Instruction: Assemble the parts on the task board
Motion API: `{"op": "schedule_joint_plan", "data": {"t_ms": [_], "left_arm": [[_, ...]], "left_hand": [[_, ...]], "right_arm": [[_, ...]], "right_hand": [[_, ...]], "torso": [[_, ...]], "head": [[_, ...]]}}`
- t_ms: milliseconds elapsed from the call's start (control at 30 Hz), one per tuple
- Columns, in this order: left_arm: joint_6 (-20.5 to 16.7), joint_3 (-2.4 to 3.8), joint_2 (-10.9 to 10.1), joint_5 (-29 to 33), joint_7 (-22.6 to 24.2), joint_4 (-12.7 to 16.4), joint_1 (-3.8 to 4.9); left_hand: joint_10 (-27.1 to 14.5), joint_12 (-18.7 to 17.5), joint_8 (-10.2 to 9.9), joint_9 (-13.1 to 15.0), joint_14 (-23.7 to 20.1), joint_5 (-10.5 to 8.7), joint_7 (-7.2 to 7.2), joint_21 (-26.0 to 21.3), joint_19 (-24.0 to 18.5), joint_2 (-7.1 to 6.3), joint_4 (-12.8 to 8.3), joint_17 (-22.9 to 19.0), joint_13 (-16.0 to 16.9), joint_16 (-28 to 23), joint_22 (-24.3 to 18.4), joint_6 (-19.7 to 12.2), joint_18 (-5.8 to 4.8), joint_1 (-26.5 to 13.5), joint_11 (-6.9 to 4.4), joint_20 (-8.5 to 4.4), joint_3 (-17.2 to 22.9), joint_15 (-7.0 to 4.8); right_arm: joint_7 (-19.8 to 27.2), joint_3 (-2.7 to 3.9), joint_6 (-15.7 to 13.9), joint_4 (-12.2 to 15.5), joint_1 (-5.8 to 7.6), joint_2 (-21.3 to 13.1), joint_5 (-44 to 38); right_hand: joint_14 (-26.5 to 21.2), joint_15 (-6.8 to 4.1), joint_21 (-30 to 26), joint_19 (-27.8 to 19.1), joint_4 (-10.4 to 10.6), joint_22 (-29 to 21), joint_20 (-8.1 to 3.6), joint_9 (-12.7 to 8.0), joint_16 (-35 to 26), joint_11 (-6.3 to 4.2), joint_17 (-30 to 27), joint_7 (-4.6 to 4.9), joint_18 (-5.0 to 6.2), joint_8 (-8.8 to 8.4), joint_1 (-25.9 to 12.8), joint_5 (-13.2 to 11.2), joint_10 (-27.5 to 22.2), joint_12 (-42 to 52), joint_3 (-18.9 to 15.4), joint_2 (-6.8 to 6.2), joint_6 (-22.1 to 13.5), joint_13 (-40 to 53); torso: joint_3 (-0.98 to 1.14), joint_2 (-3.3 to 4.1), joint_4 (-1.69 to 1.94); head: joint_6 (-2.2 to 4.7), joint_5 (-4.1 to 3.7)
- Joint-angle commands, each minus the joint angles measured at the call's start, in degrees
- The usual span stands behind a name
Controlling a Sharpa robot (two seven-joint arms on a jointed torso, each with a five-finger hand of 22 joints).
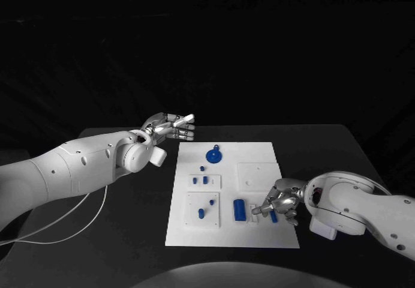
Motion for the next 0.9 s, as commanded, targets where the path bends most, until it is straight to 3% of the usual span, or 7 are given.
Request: {"op": "schedule_joint_plan", "data": {"t_ms": [33, 200, 367, 633, 800, 900], "left_arm": [[0.22, 0.04, -0.10, -0.29, 0.97, 0.38, 0.00], [0.21, 0.04, -0.25, -0.30, 1.14, 0.56, 0.00], [0.30, 0.04, -0.27, -0.30, 1.20, 0.56, 0.00], [0.48, 0.04, -0.20, -0.30, 1.21, 0.52, 0.00], [0.60, 0.04, -0.13, -0.30, 1.19, 0.48, 0.00], [0.72, 0.04, -0.09, -0.30, 1.13, 0.47, 0.00]], "left_hand": [[0.37, 0.00, -0.19, -0.06, -0.20, -0.16, 0.00, 0.35, 0.08, 0.57, -0.21, 0.08, 0.06, -0.22, 0.07, 0.37, 0.36, 0.17, -0.05, 0.25, 0.03, -0.14], [0.47, 0.00, -0.17, -0.05, -0.16, -0.15, -0.03, 0.37, 0.08, 0.64, -0.43, 0.08, 0.06, -0.21, 0.06, 0.63, 0.35, 0.14, -0.08, 0.25, -0.06, -0.16], [0.47, 0.00, -0.17, -0.05, -0.16, -0.15, -0.03, 0.37, 0.08, 0.64, -0.43, 0.08, 0.06, -0.21, 0.06, 0.63, 0.35, 0.14, -0.08, 0.25, -0.06, -0.16], [0.47, 0.00, -0.17, -0.05, -0.16, -0.15, -0.03, 0.37, 0.08, 0.64, -0.43, 0.08, 0.06, -0.21, 0.06, 0.63, 0.35, 0.14, -0.08, 0.25, -0.06, -0.16], [0.47, 0.00, -0.17, -0.05, -0.16, -0.15, -0.03, 0.37, 0.08, 0.64, -0.43, 0.08, 0.06, -0.21, 0.06, 0.63, 0.35, 0.14, -0.08, 0.25, -0.06, -0.16], [0.52, -0.01, -0.11, -0.01, -0.14, -0.15, -0.08, 0.43, 0.08, 0.88, -0.71, 0.08, 0.06, -0.21, 0.05, 1.11, 0.33, -0.04, -0.10, 0.23, -0.25, -0.17]], "right_arm": [[0.43, 0.23, 0.65, -0.71, -0.06, -0.74, -2.82], [-0.78, 0.45, 2.72, -1.83, -0.06, -1.70, -7.48], [-1.83, 0.51, 4.28, -2.53, -0.08, -2.05, -9.78], [-3.34, 0.52, 5.87, -2.93, -0.35, -2.02, -13.01], [-3.67, 0.48, 5.98, -3.14, -0.91, -1.38, -14.70], [-3.82, 0.43, 5.77, -3.24, -1.54, -0.67, -15.40]], "right_hand": [[-0.11, 0.44, -0.27, 2.29, -1.04, 0.08, 0.52, -2.20, -0.33, 0.36, -0.08, -0.01, -0.30, -0.13, 0.34, 0.85, -0.05, -0.43, -0.31, 1.05, -0.10, -0.20], [-0.09, 0.49, -0.44, 2.24, -2.30, 0.15, 0.56, -2.74, -0.51, 0.35, -0.16, -0.08, -0.41, -0.11, 0.80, 1.03, -0.16, -0.89, -0.31, 1.83, -0.03, -0.60], [-0.09, 0.57, -0.66, 2.22, -2.41, 0.18, 0.61, -2.79, -0.60, 0.38, -0.18, -0.08, -0.50, -0.08, 0.43, -0.75, -0.29, -1.22, 0.39, 1.88, 0.10, -0.89], [-0.05, 0.65, -0.64, 2.22, -2.55, 0.37, 0.68, -2.33, -0.58, 0.42, -0.14, -0.09, -0.60, -0.07, 0.19, -0.97, -0.30, -1.21, 0.85, 1.74, 0.13, -0.96], [-0.05, 0.68, -0.72, 2.21, -1.94, 0.59, 0.72, -1.88, -0.51, 0.43, -0.06, -0.08, -0.63, -0.08, -0.04, -1.18, -0.31, -1.09, 1.48, 1.04, 0.16, -0.97], [-0.05, 0.73, -0.71, 2.25, -0.71, 0.71, 0.76, -1.77, -0.57, 0.46, -0.10, -0.06, -0.64, -0.09, -0.54, -2.02, -0.35, -1.09, 1.88, 0.80, 0.13, -1.00]], "torso": [[0.04, 0.02, 0.04], [-0.04, 0.06, 0.06], [-0.07, 0.01, 0.12], [-0.09, 0.03, 0.12], [-0.06, 0.03, 0.15], [-0.03, 0.06, 0.16]], "head": [[-0.06, -0.28], [0.18, -0.34], [0.09, -0.44], [0.09, -0.56], [0.14, -0.49], [0.18, -0.01]]}}
